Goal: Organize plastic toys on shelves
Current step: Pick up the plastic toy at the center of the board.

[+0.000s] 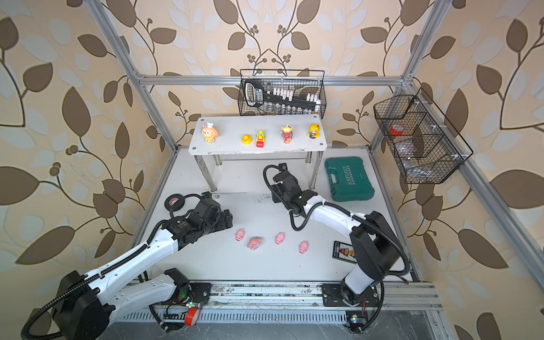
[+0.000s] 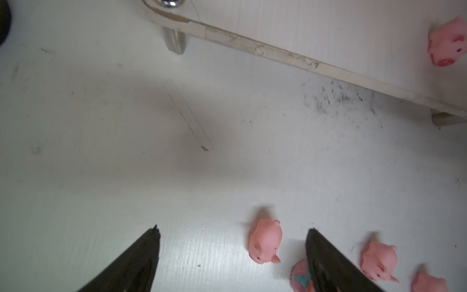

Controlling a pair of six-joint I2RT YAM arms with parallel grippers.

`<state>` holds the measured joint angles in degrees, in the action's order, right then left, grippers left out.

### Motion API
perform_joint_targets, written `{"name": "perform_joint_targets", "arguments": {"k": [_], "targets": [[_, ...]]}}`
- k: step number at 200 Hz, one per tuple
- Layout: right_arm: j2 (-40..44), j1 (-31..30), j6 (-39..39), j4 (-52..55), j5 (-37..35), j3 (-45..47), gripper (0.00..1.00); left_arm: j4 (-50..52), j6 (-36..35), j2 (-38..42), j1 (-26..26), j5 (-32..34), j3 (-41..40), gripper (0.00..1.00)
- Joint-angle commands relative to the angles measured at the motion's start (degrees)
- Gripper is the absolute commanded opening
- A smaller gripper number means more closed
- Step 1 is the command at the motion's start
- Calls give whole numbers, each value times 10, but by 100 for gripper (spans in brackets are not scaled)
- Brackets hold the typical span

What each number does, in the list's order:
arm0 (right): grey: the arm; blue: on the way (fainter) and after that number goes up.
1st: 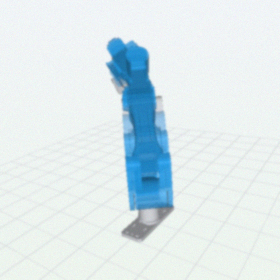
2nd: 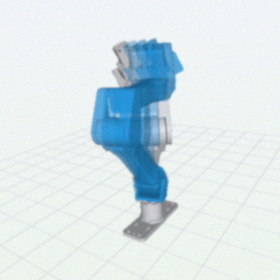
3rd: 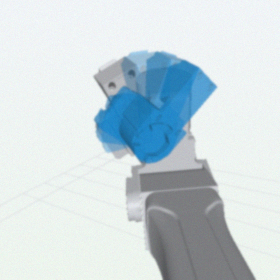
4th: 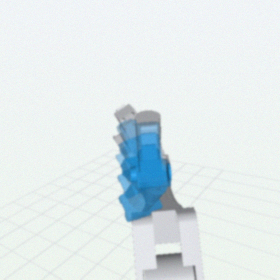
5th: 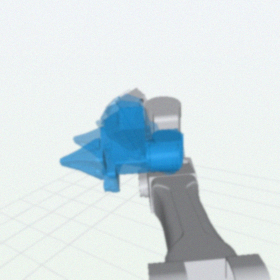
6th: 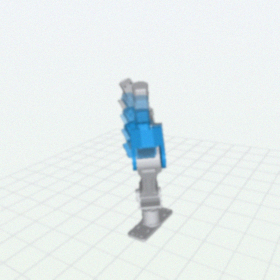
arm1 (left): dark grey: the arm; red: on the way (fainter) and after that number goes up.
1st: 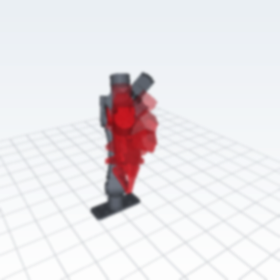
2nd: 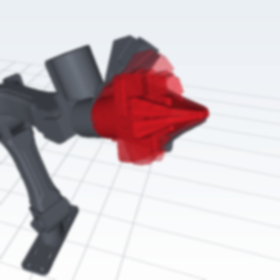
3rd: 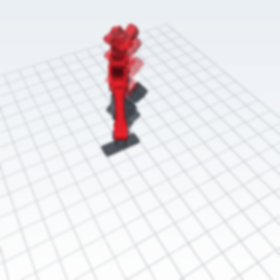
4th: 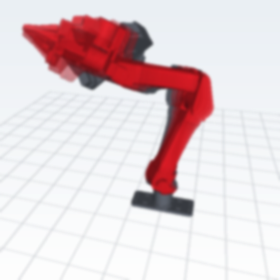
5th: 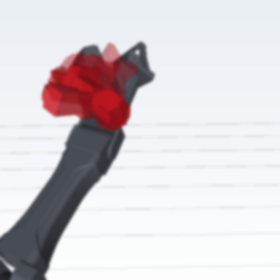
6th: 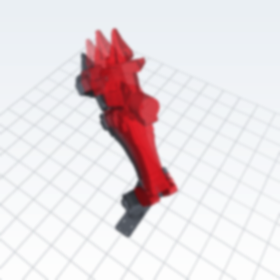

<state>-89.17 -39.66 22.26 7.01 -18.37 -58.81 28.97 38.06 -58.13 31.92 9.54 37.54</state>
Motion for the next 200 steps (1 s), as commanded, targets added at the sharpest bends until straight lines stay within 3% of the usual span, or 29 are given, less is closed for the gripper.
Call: {"name": "perform_joint_targets", "arguments": {"k": [1, 38, 61, 74, 125, 164, 200], "targets": [[82, -36, 34, -10, -33, 94, 59, 6, -23, 31, 3, -82, -22, 87], [279, -50, 55, -67, -83, 282, 60, -11, -33, 70, 3, -122, -54, 81], [359, -51, 65, -65, -102, 333, 60, -36, -29, 78, 5, -142, -84, 70], [388, -50, 69, -57, -115, 348, 60, -59, -27, 77, 8, -144, -102, 69], [407, -43, 108, -48, -173, 393, 61, -161, -43, 8, 34, -134, -118, 69], [431, -41, 102, -68, -164, 411, 65, -201, -61, -59, 55, -128, -108, 62], [439, -37, 100, -72, -151, 416, 65, -193, -62, -66, 60, -96, -106, 61]]}}
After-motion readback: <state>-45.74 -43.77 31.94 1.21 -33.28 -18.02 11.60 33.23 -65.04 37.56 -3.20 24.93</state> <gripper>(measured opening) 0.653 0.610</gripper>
